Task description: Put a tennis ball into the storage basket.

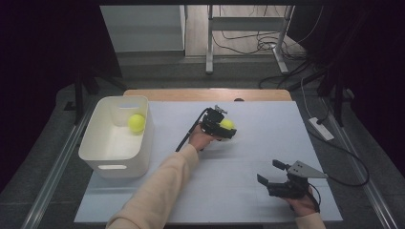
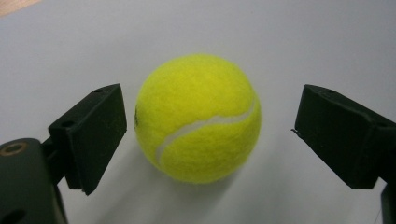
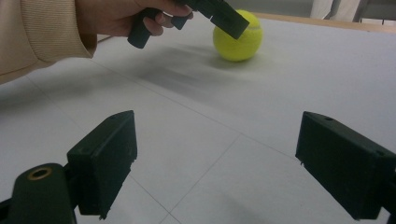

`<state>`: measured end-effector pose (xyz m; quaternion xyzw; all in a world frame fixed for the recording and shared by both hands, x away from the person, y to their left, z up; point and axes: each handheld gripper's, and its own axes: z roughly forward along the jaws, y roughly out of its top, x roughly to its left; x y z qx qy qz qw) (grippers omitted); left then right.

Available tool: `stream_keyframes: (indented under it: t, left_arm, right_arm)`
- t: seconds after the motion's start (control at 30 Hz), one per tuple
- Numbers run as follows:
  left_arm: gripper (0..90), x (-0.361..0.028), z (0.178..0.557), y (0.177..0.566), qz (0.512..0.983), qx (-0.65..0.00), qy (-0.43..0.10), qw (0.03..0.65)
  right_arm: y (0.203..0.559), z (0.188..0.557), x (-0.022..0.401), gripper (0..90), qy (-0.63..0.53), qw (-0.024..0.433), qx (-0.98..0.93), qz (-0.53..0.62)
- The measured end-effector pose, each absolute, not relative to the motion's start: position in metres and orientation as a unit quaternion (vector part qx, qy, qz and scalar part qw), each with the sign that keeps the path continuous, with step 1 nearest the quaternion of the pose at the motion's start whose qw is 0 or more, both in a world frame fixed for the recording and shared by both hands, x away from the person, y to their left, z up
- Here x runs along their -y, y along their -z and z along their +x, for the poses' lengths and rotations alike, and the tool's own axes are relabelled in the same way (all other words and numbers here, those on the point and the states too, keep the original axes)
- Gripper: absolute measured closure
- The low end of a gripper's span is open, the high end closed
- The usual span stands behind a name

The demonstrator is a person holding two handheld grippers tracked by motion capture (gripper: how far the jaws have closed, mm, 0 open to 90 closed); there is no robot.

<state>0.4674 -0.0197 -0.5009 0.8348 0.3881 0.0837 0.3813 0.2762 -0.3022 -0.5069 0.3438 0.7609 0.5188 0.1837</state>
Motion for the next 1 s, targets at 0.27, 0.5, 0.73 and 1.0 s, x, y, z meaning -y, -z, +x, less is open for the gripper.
stream_keyframes:
  t: [0.27,0.5,0.73,1.0]
  left_arm:
    - [10.2,0.0242,0.4717,0.5066,0.835,-0.396,-0.079,0.374]
    - [11.7,0.0233,0.4745,0.5101,0.834,-0.405,-0.071,0.369]
    - [26.7,0.0214,0.4742,0.5081,0.837,-0.406,-0.072,0.359]
    - [27.2,0.0185,0.4718,0.5041,0.841,-0.402,-0.073,0.355]
  right_arm:
    - [0.5071,0.2763,0.3026,12.5,-0.519,0.184,-0.760,0.345]
    - [0.5071,0.2767,0.3036,12.5,-0.519,0.183,-0.760,0.346]
    - [0.5070,0.2768,0.3042,12.5,-0.520,0.184,-0.758,0.347]
    - [0.5068,0.2766,0.3042,12.5,-0.521,0.185,-0.758,0.346]
